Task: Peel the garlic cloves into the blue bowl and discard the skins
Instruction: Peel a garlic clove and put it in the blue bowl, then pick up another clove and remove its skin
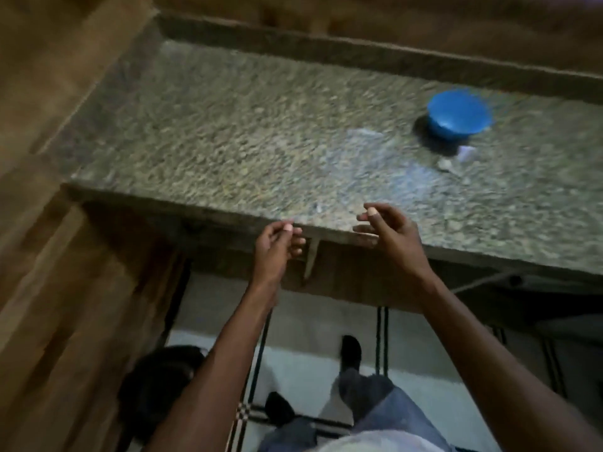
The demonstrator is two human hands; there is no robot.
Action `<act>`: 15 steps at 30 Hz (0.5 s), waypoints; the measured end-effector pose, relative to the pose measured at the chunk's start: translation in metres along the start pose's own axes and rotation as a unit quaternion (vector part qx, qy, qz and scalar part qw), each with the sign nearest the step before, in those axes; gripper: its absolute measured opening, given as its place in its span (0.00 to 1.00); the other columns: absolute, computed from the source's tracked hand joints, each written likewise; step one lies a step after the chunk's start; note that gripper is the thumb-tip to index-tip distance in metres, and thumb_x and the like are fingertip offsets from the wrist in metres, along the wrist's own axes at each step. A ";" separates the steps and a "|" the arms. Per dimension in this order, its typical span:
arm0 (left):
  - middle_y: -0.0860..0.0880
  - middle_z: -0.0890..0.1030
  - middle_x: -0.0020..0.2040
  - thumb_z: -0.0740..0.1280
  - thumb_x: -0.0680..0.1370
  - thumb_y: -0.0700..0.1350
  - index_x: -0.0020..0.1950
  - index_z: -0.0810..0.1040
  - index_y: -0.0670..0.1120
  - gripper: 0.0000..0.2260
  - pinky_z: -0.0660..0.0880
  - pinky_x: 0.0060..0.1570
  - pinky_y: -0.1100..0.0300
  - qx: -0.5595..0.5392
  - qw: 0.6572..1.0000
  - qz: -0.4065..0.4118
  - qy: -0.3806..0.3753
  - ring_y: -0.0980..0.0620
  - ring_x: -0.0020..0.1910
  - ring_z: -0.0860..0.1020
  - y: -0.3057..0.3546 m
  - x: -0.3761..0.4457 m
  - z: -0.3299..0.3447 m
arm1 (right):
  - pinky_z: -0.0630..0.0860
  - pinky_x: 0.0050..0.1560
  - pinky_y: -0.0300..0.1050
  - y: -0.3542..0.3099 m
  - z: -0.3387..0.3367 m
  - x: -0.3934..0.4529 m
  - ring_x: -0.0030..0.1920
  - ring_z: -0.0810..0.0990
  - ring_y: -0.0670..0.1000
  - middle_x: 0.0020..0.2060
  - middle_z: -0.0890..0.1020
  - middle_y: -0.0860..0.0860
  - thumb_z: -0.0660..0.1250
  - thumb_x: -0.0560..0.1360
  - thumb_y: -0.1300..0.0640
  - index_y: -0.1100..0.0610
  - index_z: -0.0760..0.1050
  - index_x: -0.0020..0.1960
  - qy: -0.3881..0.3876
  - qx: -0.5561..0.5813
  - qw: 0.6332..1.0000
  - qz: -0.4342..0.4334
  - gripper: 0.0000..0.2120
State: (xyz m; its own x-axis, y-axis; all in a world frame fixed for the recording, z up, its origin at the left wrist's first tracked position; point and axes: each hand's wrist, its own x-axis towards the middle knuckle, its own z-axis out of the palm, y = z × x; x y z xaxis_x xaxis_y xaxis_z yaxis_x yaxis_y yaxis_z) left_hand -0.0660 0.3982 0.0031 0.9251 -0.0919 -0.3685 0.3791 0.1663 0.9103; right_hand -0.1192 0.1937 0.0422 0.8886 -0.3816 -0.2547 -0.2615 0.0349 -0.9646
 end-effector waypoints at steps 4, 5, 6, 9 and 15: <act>0.47 0.82 0.45 0.61 0.85 0.38 0.55 0.78 0.44 0.06 0.77 0.33 0.68 0.050 0.995 0.000 -0.084 0.60 0.32 0.82 0.004 0.037 0.108 | 0.85 0.47 0.48 -0.008 -0.090 0.024 0.46 0.87 0.51 0.50 0.85 0.57 0.64 0.85 0.59 0.62 0.78 0.63 0.087 0.029 0.996 -0.006 0.10; 0.46 0.82 0.45 0.62 0.85 0.38 0.54 0.78 0.45 0.06 0.78 0.34 0.67 0.063 0.994 -0.001 -0.095 0.60 0.32 0.82 0.003 0.047 0.132 | 0.85 0.46 0.47 -0.006 -0.110 0.033 0.46 0.87 0.51 0.50 0.85 0.57 0.64 0.85 0.59 0.62 0.79 0.63 0.102 0.027 0.994 -0.006 0.10; 0.46 0.82 0.46 0.62 0.85 0.38 0.55 0.78 0.44 0.05 0.78 0.35 0.67 0.074 0.992 0.000 -0.103 0.59 0.33 0.82 0.001 0.056 0.154 | 0.85 0.45 0.46 -0.002 -0.129 0.043 0.47 0.87 0.51 0.50 0.85 0.57 0.64 0.85 0.60 0.62 0.79 0.63 0.114 0.024 0.993 -0.003 0.10; 0.47 0.83 0.44 0.64 0.85 0.38 0.56 0.79 0.43 0.04 0.78 0.37 0.64 0.111 0.987 -0.004 -0.116 0.55 0.36 0.82 -0.008 0.082 0.214 | 0.85 0.43 0.44 0.009 -0.187 0.079 0.47 0.87 0.52 0.49 0.86 0.57 0.66 0.84 0.60 0.60 0.81 0.60 0.141 0.012 0.990 0.012 0.08; 0.46 0.84 0.48 0.69 0.82 0.39 0.57 0.81 0.44 0.05 0.81 0.39 0.60 0.284 0.951 0.023 -0.117 0.48 0.46 0.82 -0.044 0.144 0.300 | 0.77 0.31 0.34 0.026 -0.280 0.167 0.40 0.86 0.45 0.45 0.87 0.54 0.69 0.82 0.59 0.56 0.83 0.58 0.161 -0.123 0.979 0.030 0.06</act>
State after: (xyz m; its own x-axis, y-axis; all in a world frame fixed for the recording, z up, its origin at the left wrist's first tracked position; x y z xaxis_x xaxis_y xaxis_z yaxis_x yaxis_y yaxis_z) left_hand 0.0435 0.0828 -0.0334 0.8847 -0.3247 -0.3345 0.2037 -0.3763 0.9038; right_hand -0.0838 -0.1280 -0.0060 0.7137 -0.6589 -0.2376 -0.4277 -0.1414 -0.8928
